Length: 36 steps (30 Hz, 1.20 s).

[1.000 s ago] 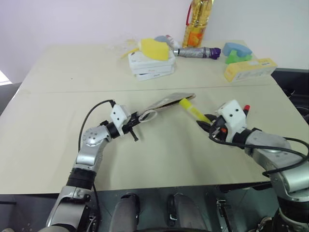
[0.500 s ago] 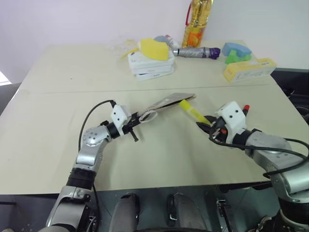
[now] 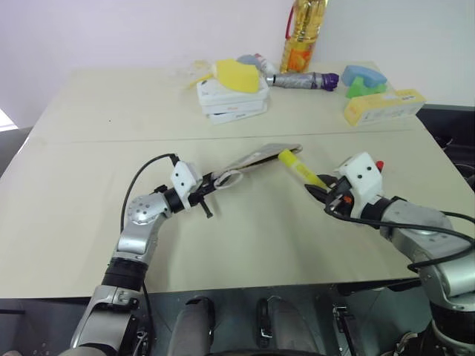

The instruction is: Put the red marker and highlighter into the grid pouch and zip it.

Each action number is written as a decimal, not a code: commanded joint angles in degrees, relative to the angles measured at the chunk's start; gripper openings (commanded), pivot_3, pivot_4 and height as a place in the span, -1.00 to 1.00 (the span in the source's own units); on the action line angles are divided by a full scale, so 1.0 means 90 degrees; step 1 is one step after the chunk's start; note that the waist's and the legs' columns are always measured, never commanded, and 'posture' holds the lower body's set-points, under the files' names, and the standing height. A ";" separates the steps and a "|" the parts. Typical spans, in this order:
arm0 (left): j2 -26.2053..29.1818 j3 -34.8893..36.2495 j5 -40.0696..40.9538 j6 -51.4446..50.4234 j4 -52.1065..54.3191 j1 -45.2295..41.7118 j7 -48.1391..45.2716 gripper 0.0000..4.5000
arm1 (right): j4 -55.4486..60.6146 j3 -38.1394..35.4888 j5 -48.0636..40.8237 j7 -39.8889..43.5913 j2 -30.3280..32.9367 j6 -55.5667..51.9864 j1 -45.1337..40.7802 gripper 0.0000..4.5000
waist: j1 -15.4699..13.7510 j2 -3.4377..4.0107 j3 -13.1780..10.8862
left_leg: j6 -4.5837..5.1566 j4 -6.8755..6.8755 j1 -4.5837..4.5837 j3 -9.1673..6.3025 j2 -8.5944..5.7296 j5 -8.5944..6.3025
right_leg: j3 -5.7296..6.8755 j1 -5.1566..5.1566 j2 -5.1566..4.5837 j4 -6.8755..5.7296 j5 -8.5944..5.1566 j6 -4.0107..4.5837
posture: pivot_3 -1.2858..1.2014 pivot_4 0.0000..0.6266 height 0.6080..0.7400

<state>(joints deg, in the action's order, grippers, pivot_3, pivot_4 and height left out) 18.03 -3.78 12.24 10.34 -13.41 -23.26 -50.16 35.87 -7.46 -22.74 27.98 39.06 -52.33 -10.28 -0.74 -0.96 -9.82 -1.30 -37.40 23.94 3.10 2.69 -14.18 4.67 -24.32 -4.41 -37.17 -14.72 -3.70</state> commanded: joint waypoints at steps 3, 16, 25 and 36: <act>0.0030 -0.0026 0.0025 0.0116 0.0084 -0.0028 -0.0064 -1.00 | 0.0048 -0.0155 -0.0040 -0.0058 0.0019 -0.0041 0.0001 -0.61 | 0.0000 0.0000 0.0000 | 0.0000 -0.0001 0.0000 0.0000 0.0000 0.0000 | 0.0000 0.0000 0.0000 -0.0001 0.0000 0.0000 | 0.03 -0.52 1.00; 0.0480 -0.0369 -0.0265 0.0779 0.0120 -0.0065 -0.0732 -1.00 | 0.0361 0.0357 0.0127 0.0259 0.0915 -0.0350 -0.0159 -0.61 | 0.0005 0.0001 0.0000 | 0.0000 -0.0003 0.0000 0.0000 0.0000 0.0000 | 0.0000 0.0000 0.0000 -0.0003 0.0000 0.0000 | 0.03 -0.52 1.00; 0.0691 -0.0878 -0.0196 0.0950 0.0507 -0.0119 -0.1491 -1.00 | 0.1110 0.2540 0.1173 0.1053 0.2199 0.0169 -0.1001 -0.61 | 0.0005 0.0001 0.0001 | 0.0000 -0.0007 0.0000 -0.0001 0.0001 0.0000 | 0.0000 0.0000 -0.0001 -0.0002 0.0000 0.0001 | 0.03 -0.52 1.00; 0.0796 -0.0790 -0.0274 0.0833 0.0415 -0.0168 -0.1329 -1.00 | 0.1039 0.2206 0.1620 0.1083 0.2157 0.0251 -0.0898 0.71 | -0.0008 0.0001 0.0001 | 0.0000 -0.0026 0.0011 -0.0004 0.0001 0.0000 | 0.0002 0.0000 -0.0002 -0.0003 0.0000 0.0001 | 0.03 -0.52 1.00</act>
<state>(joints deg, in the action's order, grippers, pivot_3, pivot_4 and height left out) 24.80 -12.08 9.66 17.73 -10.70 -24.05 -63.14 43.71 16.77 -8.29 38.38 58.53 -50.84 -18.48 -0.81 -0.95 -9.81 -1.29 -37.69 24.06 3.05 2.70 -14.19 4.70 -24.32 -4.42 -37.22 -14.73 -3.70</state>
